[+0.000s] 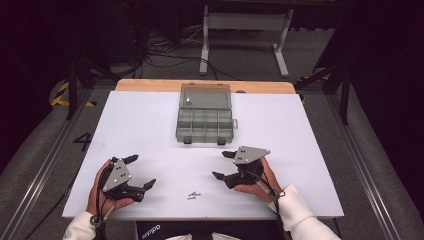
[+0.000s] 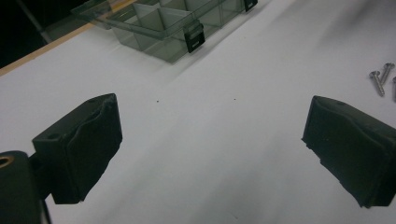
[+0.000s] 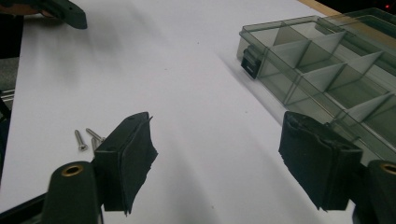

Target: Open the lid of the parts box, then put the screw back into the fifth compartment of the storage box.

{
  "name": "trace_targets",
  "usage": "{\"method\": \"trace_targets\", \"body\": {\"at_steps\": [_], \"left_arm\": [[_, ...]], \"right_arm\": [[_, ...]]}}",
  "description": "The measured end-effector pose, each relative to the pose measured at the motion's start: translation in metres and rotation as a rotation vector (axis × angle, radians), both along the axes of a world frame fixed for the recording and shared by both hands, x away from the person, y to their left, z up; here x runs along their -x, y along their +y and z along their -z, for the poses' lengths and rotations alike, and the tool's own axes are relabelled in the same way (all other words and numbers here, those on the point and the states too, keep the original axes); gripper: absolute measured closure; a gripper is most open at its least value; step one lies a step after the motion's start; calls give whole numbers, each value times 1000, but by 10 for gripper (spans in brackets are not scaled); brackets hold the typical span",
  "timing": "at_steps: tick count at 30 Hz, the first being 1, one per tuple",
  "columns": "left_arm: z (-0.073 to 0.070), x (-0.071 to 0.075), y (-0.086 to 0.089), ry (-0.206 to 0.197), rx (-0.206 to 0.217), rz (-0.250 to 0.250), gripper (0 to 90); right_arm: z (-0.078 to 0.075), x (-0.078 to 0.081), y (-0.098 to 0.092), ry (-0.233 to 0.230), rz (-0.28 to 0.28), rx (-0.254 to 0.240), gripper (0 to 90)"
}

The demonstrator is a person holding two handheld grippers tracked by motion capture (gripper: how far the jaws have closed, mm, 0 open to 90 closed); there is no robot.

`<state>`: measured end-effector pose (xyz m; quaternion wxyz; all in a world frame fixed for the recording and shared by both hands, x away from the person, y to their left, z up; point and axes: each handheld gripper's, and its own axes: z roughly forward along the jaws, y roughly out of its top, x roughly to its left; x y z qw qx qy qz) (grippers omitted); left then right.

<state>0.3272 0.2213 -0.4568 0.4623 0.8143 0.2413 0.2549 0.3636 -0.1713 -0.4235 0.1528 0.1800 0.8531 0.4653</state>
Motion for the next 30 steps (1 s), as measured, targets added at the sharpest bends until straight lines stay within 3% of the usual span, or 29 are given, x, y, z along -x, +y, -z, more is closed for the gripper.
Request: {"method": "trace_targets", "body": {"at_steps": [10, 14, 19, 26, 30], "left_arm": [[0, 1, 4, 1, 1, -12, 52], [1, 0, 3, 4, -7, -12, 52], [2, 0, 4, 10, -5, -18, 53], [2, -1, 2, 13, -9, -10, 53], [1, 1, 1, 5, -15, -5, 53]], "right_arm": [[1, 2, 8, 18, -54, 8, 322], [3, 6, 11, 41, -103, 18, 406], [3, 9, 17, 56, -167, 39, 502], [9, 15, 31, 103, -238, 84, 556], [11, 18, 37, 106, -263, 112, 588]]}}
